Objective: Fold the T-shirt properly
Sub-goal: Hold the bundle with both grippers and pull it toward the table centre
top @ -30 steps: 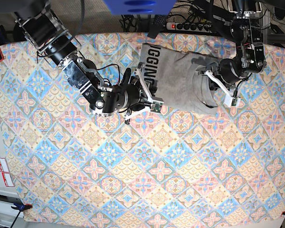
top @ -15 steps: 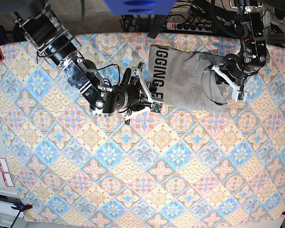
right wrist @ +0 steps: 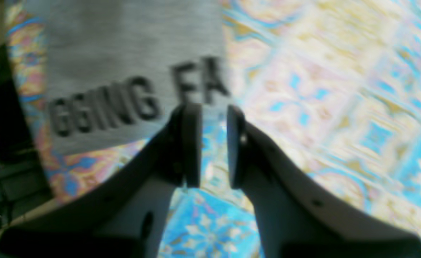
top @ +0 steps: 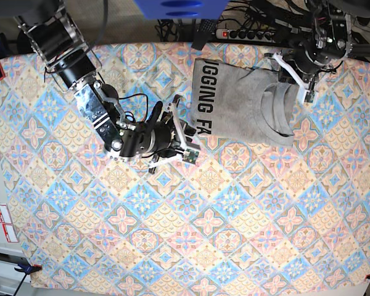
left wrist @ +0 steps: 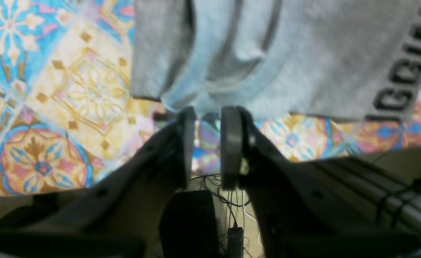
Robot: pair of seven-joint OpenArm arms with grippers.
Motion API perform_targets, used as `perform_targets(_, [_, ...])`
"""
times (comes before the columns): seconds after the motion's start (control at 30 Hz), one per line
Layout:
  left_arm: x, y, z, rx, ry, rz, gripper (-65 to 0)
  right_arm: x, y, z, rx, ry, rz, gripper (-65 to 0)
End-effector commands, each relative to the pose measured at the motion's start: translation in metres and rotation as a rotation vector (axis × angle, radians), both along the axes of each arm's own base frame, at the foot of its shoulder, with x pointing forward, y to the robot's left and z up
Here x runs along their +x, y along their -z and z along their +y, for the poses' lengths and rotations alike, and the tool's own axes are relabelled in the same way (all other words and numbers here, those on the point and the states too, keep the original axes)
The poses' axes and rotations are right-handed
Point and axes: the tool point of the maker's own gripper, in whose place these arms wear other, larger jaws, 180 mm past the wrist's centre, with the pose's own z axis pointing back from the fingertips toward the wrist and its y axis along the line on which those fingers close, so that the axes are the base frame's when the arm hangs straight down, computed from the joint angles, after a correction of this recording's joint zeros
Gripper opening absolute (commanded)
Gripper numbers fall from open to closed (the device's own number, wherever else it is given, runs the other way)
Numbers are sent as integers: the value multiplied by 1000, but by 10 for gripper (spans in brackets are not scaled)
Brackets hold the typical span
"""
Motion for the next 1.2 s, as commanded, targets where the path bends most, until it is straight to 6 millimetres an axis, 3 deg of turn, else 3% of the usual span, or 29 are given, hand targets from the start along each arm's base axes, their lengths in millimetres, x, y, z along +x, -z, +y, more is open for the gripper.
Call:
perform_targets(0.0, [-3,-2,1,10,11,1,-541,13,-13,3,46,14,-28,-529])
perform_targets(0.13, [-11,12,5,8,-5,43,-541,24,-13,6,93,43,-27,-529])
perform_targets(0.3, [-2,37,2,-25,-19,89,-541,26,-3,32,136,57,16,-529])
perform_targets(0.47, [18,54,-10,-62,-7,103,-542,30,19,40,45,54,-6,-529])
perform_targets(0.67, [51,66,-14,-83,-13,101,-542,27,29,49,-1,38,-5,-529])
perform_targets(0.9, [96,72,-10,-19,-12,48,-542,-4,54,4,-98,45,33,-529])
perform_targets(1.17, [148,89,-75,-42,141,14,-542,-41,57,-33,-140,24,17,-529])
